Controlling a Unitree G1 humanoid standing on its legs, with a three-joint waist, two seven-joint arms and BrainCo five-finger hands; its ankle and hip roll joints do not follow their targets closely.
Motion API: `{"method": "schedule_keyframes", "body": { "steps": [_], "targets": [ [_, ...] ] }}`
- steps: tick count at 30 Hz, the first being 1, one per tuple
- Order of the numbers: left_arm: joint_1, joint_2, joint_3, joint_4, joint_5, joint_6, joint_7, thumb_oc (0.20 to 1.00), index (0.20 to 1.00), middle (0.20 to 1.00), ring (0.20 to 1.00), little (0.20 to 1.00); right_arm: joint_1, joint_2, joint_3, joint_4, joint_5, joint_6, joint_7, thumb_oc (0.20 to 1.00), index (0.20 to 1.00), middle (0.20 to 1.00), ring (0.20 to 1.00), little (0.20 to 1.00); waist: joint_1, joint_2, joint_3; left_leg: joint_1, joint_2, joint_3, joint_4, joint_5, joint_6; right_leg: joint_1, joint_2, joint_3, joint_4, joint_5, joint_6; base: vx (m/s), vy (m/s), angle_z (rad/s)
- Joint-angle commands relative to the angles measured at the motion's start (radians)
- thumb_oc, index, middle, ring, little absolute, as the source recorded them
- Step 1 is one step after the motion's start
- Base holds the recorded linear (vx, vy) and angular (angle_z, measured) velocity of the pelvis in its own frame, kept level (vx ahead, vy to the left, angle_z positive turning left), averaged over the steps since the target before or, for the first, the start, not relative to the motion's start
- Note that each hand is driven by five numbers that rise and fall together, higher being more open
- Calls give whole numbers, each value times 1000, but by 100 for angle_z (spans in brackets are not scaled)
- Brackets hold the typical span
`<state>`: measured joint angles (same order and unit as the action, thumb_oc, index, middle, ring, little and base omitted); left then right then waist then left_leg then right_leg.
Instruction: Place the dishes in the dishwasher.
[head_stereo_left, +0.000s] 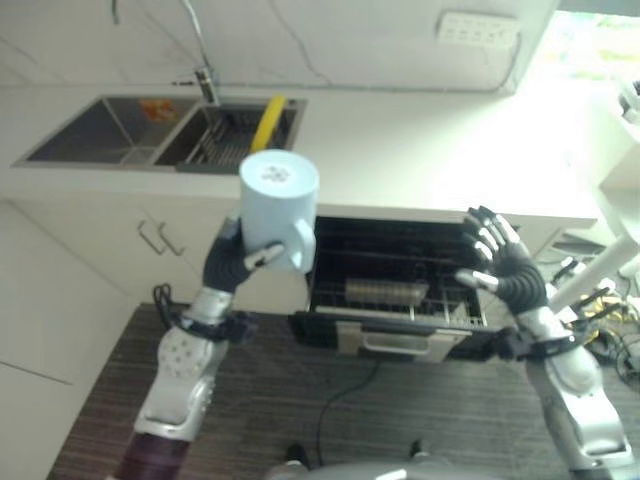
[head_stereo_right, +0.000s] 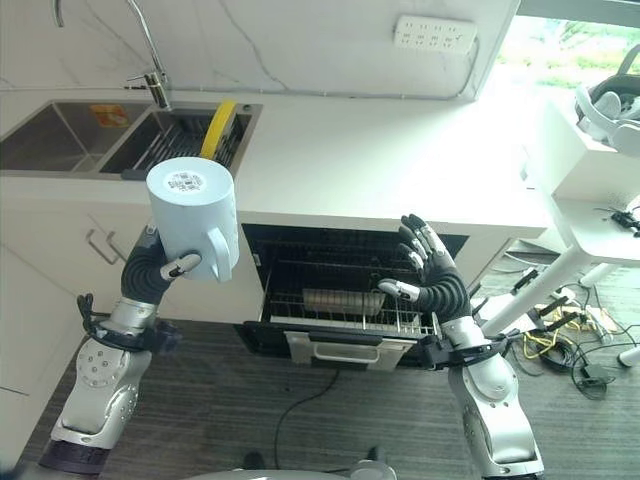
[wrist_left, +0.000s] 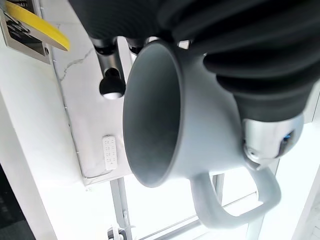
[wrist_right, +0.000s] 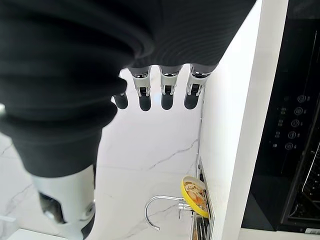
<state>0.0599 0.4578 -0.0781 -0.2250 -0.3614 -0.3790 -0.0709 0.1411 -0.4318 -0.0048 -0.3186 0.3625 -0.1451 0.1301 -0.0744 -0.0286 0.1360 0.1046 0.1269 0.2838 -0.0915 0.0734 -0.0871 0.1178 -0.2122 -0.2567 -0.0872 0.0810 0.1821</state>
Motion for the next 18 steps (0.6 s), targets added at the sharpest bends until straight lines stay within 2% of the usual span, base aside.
{"method": "schedule_keyframes", "body": {
  "steps": [1, 3, 4, 5, 6, 7, 8, 10, 12, 14, 15, 16, 17, 18],
  "targets": [
    [-44, 22, 25, -19, 51, -48, 43, 200, 200, 200, 200, 200, -66, -29, 0, -26, 22, -44, -3, 1000, 1000, 1000, 1000, 1000, 12, 8, -20, 65, 96, 8, 12, -91, -41, -15, -21, -29, 52, -55, 25, 34, -213, -10],
    [-31, 18, 20, -13, 49, -55, 30, 200, 200, 200, 200, 200, -74, -33, 2, -17, 31, -51, 9, 1000, 1000, 1000, 1000, 1000, 17, 5, -21, 64, 97, 6, 34, -85, -46, -5, 2, -23, 37, -57, 8, 44, -187, -4],
    [-18, 15, 24, -17, 45, -58, 20, 200, 200, 200, 200, 200, -70, -39, -3, -21, 44, -48, 24, 1000, 1000, 1000, 1000, 1000, 22, -2, -17, 46, 98, -5, 90, -91, -51, -1, 11, -17, 28, -53, -5, 74, -156, -4],
    [5, 13, 37, -27, 56, -70, 19, 200, 200, 200, 200, 200, -61, -53, -13, -23, 54, -46, 42, 1000, 1000, 1000, 1000, 1000, 36, -9, -7, 0, 89, -61, 207, -103, -57, 8, 20, -8, 19, -52, -20, 76, -82, -3],
    [31, 9, 54, -36, 65, -86, 29, 200, 200, 200, 200, 200, -56, -73, -25, -26, 53, -44, 63, 1000, 1000, 1000, 1000, 1000, 52, -18, 0, -54, 45, -128, 279, -123, -47, -1, 20, 9, 16, -44, -30, 80, 30, -5],
    [45, 2, 64, -38, 66, -94, 29, 200, 200, 200, 200, 200, -52, -84, -34, -28, 49, -41, 69, 1000, 1000, 1000, 1000, 1000, 59, -15, 3, -71, 30, -140, 256, -132, -41, -3, 20, 15, 16, -44, -25, 73, 154, -22],
    [49, 0, 72, -38, 59, -95, 22, 200, 200, 200, 200, 200, -55, -91, -37, -30, 42, -37, 62, 1000, 1000, 1000, 1000, 1000, 62, -7, 5, -73, 33, -122, 192, -115, -45, -1, 20, 13, 15, -48, -15, 89, 231, -51],
    [13, 0, 67, -9, 47, -93, 1, 200, 200, 200, 200, 200, -70, -82, -34, -25, 23, -54, 33, 1000, 1000, 1000, 1000, 1000, 58, 11, 13, -63, 69, -48, 58, -34, -62, 11, 7, -19, 14, -58, 6, 129, 305, -17],
    [-33, -2, 35, 34, 81, -82, 22, 200, 200, 200, 200, 200, -69, -58, -32, -36, 9, -55, 14, 1000, 1000, 1000, 1000, 1000, 56, 14, 3, -40, 31, -112, 6, -49, -45, 11, -12, -27, 40, -66, 24, 187, 375, 29],
    [-34, -4, 46, 37, 70, -67, -12, 200, 200, 200, 200, 200, -31, -28, -49, -55, 25, -57, 41, 1000, 1000, 1000, 1000, 1000, 49, 9, -9, -35, 16, -107, 4, -65, -30, -3, -31, -32, 111, -80, 36, 186, 360, -22],
    [-23, -2, 58, 27, 48, -50, -75, 200, 200, 200, 200, 200, 8, 2, -58, -68, 13, -65, 76, 1000, 1000, 1000, 1000, 1000, 45, 8, -7, -27, -11, -137, 4, -72, 1, -38, -33, 1, 247, -72, 33, 178, 335, -19],
    [-15, 1, 57, 25, 49, -46, -95, 200, 200, 200, 200, 200, 17, 8, -53, -68, 21, -68, 92, 1000, 1000, 1000, 1000, 1000, 41, 10, -3, -23, -20, -149, 4, -74, 13, -81, -30, 25, 330, -55, 33, 152, 233, -9],
    [-12, 1, 50, 28, 70, -48, -96, 200, 200, 200, 200, 200, 12, 9, -44, -60, 36, -74, 114, 1000, 1000, 1000, 1000, 1000, 36, 10, -1, -23, -21, -154, 4, -74, 18, -115, -26, 59, 344, -61, 25, 56, -20, 4],
    [-32, 11, 39, 37, 103, -41, -91, 200, 200, 200, 200, 200, 4, 10, -33, -49, 30, -82, 118, 1000, 1000, 1000, 1000, 1000, 46, 5, -2, -28, -19, -155, 4, -72, 9, -108, -46, 49, 261, -66, 21, 31, -162, -3]
  ]
}}
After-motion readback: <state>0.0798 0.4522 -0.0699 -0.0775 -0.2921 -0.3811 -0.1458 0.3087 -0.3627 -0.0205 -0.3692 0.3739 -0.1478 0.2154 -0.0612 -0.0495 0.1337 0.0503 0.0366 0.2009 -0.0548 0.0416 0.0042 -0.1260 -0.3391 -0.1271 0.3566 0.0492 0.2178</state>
